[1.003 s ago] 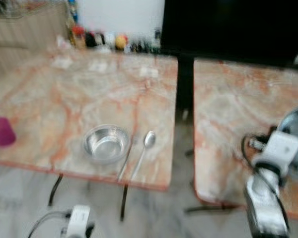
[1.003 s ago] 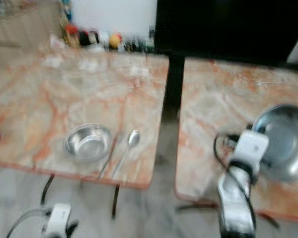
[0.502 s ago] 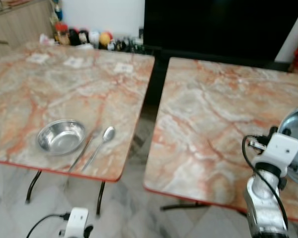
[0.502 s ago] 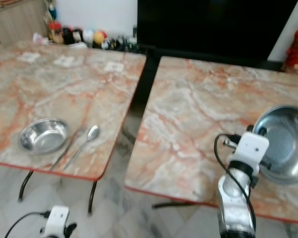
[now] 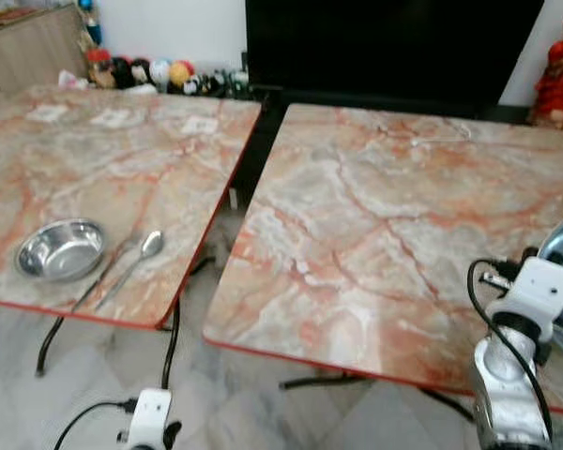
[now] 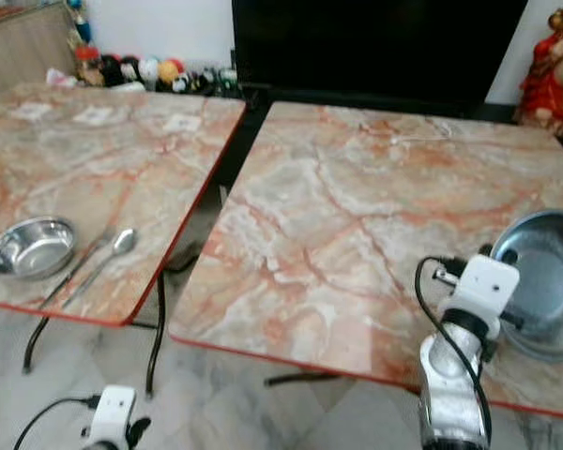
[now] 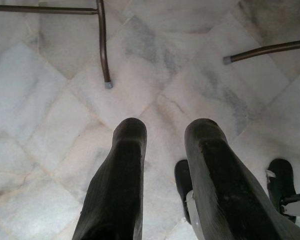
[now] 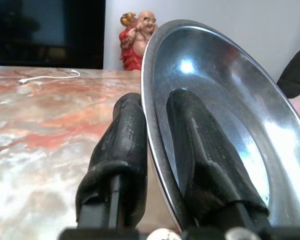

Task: Setting the table

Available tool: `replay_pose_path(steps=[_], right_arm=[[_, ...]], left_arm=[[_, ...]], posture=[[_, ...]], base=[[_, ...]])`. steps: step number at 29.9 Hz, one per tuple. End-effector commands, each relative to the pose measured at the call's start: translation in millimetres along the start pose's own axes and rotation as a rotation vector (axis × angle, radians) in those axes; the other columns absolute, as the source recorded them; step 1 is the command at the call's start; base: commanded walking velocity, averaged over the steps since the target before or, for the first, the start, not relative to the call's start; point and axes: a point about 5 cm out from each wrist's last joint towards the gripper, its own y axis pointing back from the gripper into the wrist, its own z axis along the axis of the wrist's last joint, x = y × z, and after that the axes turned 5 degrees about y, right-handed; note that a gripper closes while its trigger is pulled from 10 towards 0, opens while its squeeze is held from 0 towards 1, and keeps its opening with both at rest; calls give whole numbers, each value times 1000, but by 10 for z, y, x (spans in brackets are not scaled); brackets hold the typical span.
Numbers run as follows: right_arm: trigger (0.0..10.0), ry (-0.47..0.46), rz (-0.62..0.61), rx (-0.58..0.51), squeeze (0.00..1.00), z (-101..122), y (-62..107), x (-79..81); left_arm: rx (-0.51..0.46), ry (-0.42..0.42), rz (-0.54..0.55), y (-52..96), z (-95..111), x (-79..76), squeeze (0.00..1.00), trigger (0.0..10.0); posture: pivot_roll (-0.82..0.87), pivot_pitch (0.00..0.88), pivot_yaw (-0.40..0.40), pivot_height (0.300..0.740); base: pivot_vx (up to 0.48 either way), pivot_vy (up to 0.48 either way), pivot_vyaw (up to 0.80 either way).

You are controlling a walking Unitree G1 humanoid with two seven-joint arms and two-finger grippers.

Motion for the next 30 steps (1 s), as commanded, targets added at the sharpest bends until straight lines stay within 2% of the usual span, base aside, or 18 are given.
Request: replay_pose_path(steps=[1,2,3,4,8,12,17,19,24,27,28,30], right_arm=[[10000,45,14,-25,0,54,1,-2],[10000,99,36,-33,0,59,17,-9],[10000,99,36,-33,0,59,17,-9],[10000,175,55,-36,0,53,53,-49],[10000,220,56,-28,0,52,94,-139],[10000,308,92,-12,0,51,195,-208],[10000,317,115,12,0,43,254,-207],[10000,299,195,39,0,36,340,-121],[10000,286,279,101,0,-32,397,-30],[10000,296,297,118,0,-58,413,-17],[10000,331,305,157,0,-111,440,-31],[10000,334,301,189,0,-151,453,-48]], left_arm=[[14,2,-2,4,-20,5,0,10000],[13,5,-3,3,-19,1,0,10000],[13,5,-3,3,-19,1,0,10000],[11,10,-1,3,-19,-2,0,10000],[12,10,-1,4,-21,3,0,10000],[17,10,-1,10,-35,9,0,10000],[18,10,-2,12,-40,9,0,10000],[18,11,-4,12,-43,3,0,10000],[18,9,-7,12,-47,-13,0,10000],[18,9,-5,12,-49,-14,0,10000],[18,9,-2,12,-49,-12,0,10000],[18,10,-1,12,-49,-8,0,10000]], posture=[[49,11,-32,740],[49,14,-36,740],[49,14,-36,740],[49,14,-36,740],[34,23,-34,740],[34,23,-34,740],[24,31,-38,740],[24,31,-38,740],[19,31,-41,740],[23,27,-44,740],[28,25,-46,740],[28,18,-44,740]], base=[[0,0,0],[0,0,0],[0,0,0],[0,0,0],[0,0,0],[0,0,0],[0,0,0],[0,0,0],[0,0,0],[0,0,0],[0,0,0],[0,0,0]])
